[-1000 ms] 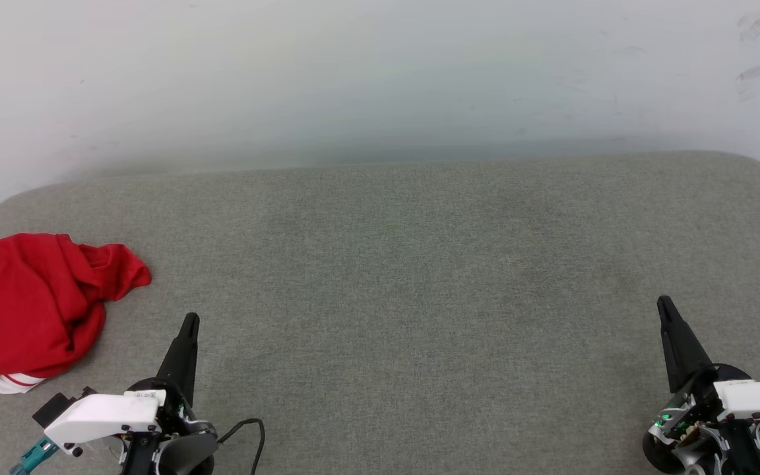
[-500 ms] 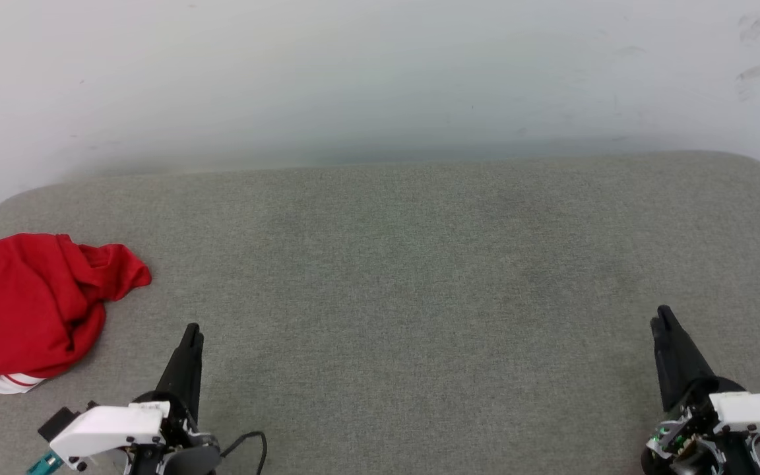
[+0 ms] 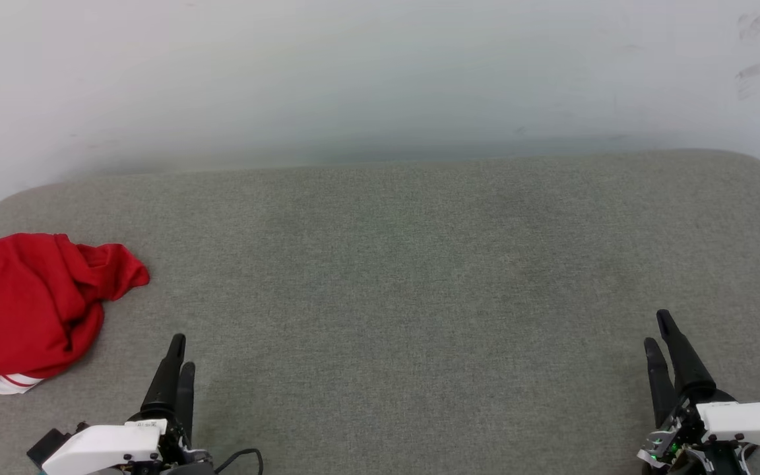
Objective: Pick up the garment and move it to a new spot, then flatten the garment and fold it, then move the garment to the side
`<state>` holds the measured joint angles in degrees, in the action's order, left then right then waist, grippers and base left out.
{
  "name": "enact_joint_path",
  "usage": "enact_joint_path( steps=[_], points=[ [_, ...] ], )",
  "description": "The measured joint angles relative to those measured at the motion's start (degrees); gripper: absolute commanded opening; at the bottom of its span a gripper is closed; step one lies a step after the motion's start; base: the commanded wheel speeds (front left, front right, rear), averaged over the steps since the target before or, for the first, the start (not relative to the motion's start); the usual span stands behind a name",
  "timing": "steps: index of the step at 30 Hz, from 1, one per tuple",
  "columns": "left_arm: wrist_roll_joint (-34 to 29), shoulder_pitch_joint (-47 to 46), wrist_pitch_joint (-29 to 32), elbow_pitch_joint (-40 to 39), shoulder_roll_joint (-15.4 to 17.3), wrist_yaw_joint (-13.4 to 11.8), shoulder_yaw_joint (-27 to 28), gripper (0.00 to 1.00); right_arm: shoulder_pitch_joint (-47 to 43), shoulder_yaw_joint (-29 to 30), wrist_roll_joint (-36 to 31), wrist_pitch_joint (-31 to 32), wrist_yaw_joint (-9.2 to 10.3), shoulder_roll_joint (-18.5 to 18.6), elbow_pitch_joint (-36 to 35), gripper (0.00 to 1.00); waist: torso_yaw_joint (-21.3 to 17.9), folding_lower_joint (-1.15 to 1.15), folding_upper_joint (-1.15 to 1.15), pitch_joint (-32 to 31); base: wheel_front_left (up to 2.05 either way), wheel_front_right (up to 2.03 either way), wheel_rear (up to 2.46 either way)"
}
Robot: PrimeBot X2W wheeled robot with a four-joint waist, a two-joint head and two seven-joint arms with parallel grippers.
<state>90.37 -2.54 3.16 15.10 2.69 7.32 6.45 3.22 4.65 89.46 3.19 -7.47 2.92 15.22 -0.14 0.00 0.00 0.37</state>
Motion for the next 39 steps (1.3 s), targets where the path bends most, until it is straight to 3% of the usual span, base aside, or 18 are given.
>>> enact_joint_path(
  steps=[11,24,30,38,39],
  points=[
    [-6.77,0.18,-2.86,-0.19,0.02,0.00,2.94,1.00,-0.02,0.09,-8.13,-2.77,0.00,-0.05,-0.76,1.00,-0.21,0.00,0.00,0.05,0.00,0.00,0.00],
    [-20.06,1.01,-5.60,-4.47,0.01,-0.31,7.77,1.00,0.12,1.45,-29.29,-5.65,0.00,-0.05,-7.15,1.00,-0.51,0.00,0.00,0.29,0.00,0.00,0.00],
    [-27.66,1.03,-6.83,-10.20,0.02,-2.65,7.93,1.00,0.13,-0.65,-40.07,-6.77,0.00,-0.07,-11.15,1.00,-0.61,0.00,0.00,0.58,0.00,0.00,0.00],
    [-37.49,2.15,-8.31,-17.73,0.02,-5.32,4.11,1.00,0.10,-3.26,-52.66,-8.27,-0.01,-0.07,-13.46,1.00,-0.71,0.00,0.00,0.94,0.00,0.00,0.00],
    [-42.30,2.48,-8.87,-19.69,0.04,-5.63,1.94,1.00,0.10,-3.64,-56.51,-8.80,-0.01,-0.07,-14.25,1.00,-0.77,0.00,0.00,1.10,0.00,0.00,0.00]
  ],
)
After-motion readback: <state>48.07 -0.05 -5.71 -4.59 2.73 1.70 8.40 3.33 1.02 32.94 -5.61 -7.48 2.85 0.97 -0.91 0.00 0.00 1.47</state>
